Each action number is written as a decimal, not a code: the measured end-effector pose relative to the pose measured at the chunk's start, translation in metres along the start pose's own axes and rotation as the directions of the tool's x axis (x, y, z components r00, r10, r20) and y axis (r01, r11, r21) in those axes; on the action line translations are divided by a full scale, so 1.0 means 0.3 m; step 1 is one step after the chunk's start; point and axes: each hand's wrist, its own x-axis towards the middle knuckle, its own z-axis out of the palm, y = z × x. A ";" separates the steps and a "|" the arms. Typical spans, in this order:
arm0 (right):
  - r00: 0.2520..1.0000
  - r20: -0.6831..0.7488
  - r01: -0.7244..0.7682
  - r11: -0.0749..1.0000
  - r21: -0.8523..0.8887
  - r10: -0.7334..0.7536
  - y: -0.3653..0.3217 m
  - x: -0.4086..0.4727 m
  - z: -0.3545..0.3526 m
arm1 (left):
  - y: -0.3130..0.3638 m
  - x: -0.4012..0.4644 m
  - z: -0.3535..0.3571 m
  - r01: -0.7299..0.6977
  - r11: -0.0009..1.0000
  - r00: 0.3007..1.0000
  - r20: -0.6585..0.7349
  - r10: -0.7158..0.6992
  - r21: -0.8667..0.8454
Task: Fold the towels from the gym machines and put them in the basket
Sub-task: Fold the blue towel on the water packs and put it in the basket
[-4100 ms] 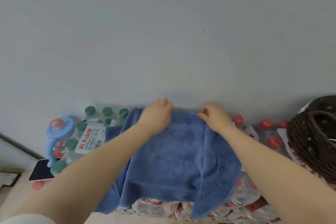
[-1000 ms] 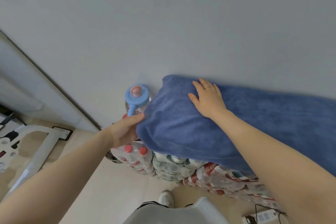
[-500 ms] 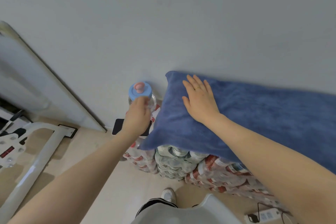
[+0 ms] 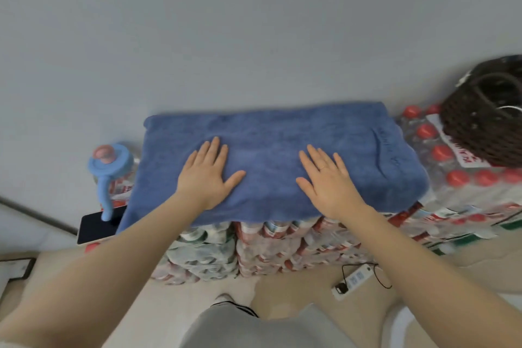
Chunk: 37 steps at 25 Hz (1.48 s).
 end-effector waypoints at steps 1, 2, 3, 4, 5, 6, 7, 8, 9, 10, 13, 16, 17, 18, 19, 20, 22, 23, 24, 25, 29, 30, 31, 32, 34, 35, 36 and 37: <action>0.999 -0.032 0.031 0.998 -0.046 -0.032 0.013 -0.022 0.003 | 0.024 -0.001 -0.005 0.033 0.999 0.999 0.014 -0.033 0.014; 0.996 -0.072 0.040 0.997 -0.059 -0.044 0.025 -0.044 0.006 | 0.056 -0.003 -0.010 0.074 0.997 0.997 0.025 -0.074 0.013; 0.992 -0.123 0.027 0.999 -0.034 -0.031 0.051 -0.066 0.011 | 0.100 -0.005 -0.015 0.108 0.994 0.994 0.021 -0.108 -0.004; 0.983 -0.183 0.000 1.000 0.022 0.004 0.085 -0.090 0.015 | 0.143 -0.006 -0.016 0.115 0.993 0.993 -0.001 -0.116 -0.030; 0.966 -0.247 -0.049 0.992 0.113 0.076 0.135 -0.114 0.015 | 0.189 -0.008 -0.017 0.083 0.995 0.995 -0.041 -0.085 -0.053; 0.932 -0.306 -0.125 0.963 0.238 0.197 0.196 -0.138 0.022 | 0.235 -0.008 -0.014 0.007 0.998 0.996 -0.085 -0.012 -0.066; 0.878 -0.331 -0.211 0.901 0.380 0.345 0.259 -0.164 0.030 | 0.283 -0.012 -0.010 -0.095 0.994 0.989 -0.121 0.087 -0.061; 0.814 -0.307 -0.293 0.805 0.516 0.493 0.327 -0.187 0.046 | 0.338 -0.019 -0.003 -0.198 0.979 0.972 -0.137 0.190 -0.048; 0.756 -0.256 -0.347 0.700 0.624 0.603 0.380 -0.206 0.061 | 0.388 -0.029 0.007 -0.279 0.960 0.953 -0.134 0.272 -0.036; 0.719 -0.189 -0.363 0.594 0.718 0.668 0.421 -0.218 0.081 | 0.432 -0.036 0.018 -0.327 0.945 0.939 -0.121 0.322 -0.021; 0.729 0.114 -0.354 0.230 0.906 0.675 0.464 -0.239 0.119 | 0.512 -0.046 0.053 -0.357 0.933 0.925 -0.120 0.360 0.051; 0.674 0.424 -0.453 -0.116 0.884 0.604 0.478 -0.232 0.141 | 0.522 -0.051 0.063 -0.311 0.944 0.942 -0.093 0.321 0.107; 0.653 0.491 -0.463 -0.209 0.861 0.577 0.473 -0.230 0.130 | 0.522 -0.051 0.064 -0.303 0.947 0.946 -0.083 0.312 0.110; 0.644 0.521 -0.453 -0.269 0.850 0.560 0.464 -0.227 0.109 | 0.523 -0.049 0.061 -0.300 0.946 0.947 -0.079 0.311 0.119; 0.654 0.503 -0.421 -0.281 0.863 0.565 0.448 -0.225 0.084 | 0.524 -0.047 0.055 -0.308 0.945 0.945 -0.083 0.318 0.112; 0.678 0.416 -0.375 -0.202 0.905 0.605 0.426 -0.226 0.057 | 0.523 -0.042 0.048 -0.329 0.942 0.939 -0.086 0.334 0.070; 0.770 0.062 -0.248 0.208 0.946 0.635 0.365 -0.234 -0.012 | 0.509 -0.041 0.019 -0.338 0.911 0.941 -0.115 0.319 -0.236; 0.821 -0.121 -0.152 0.419 0.895 0.557 0.319 -0.235 -0.056 | 0.490 -0.047 -0.002 -0.320 0.857 0.947 -0.146 0.285 -0.405; 0.857 -0.249 -0.055 0.559 0.828 0.452 0.273 -0.231 -0.094 | 0.462 -0.056 -0.022 -0.311 0.809 0.949 -0.199 0.243 -0.498; 0.879 -0.320 0.033 0.626 0.779 0.353 0.226 -0.217 -0.124 | 0.426 -0.065 -0.038 -0.302 0.791 0.948 -0.254 0.192 -0.531; 0.928 -0.358 0.212 0.646 0.733 0.101 -0.050 -0.108 -0.199 | 0.196 -0.148 -0.033 -0.195 0.791 0.934 -0.356 -0.030 -0.579; 0.929 -0.363 0.235 0.633 0.738 0.077 -0.131 -0.081 -0.209 | 0.131 -0.183 -0.023 -0.148 0.786 0.929 -0.358 -0.098 -0.600; 0.933 -0.355 0.251 0.609 0.753 0.055 -0.216 -0.061 -0.217 | 0.062 -0.226 -0.014 -0.092 0.776 0.920 -0.351 -0.174 -0.624; 0.939 -0.344 0.268 0.585 0.765 0.021 -0.299 -0.047 -0.222 | -0.009 -0.265 0.001 -0.037 0.766 0.908 -0.341 -0.243 -0.642; 0.944 -0.322 0.302 0.578 0.758 -0.071 -0.463 -0.027 -0.216 | -0.163 -0.335 0.038 0.056 0.775 0.876 -0.342 -0.342 -0.630; 0.945 -0.310 0.311 0.586 0.748 -0.106 -0.532 -0.020 -0.206 | -0.231 -0.351 0.060 0.113 0.785 0.862 -0.334 -0.383 -0.609; 0.947 -0.291 0.314 0.594 0.740 -0.137 -0.598 -0.015 -0.192 | -0.289 -0.367 0.072 0.187 0.776 0.845 -0.304 -0.439 -0.602; 0.948 -0.274 0.314 0.603 0.733 -0.162 -0.652 -0.010 -0.176 | -0.330 -0.376 0.084 0.272 0.727 0.823 -0.240 -0.515 -0.631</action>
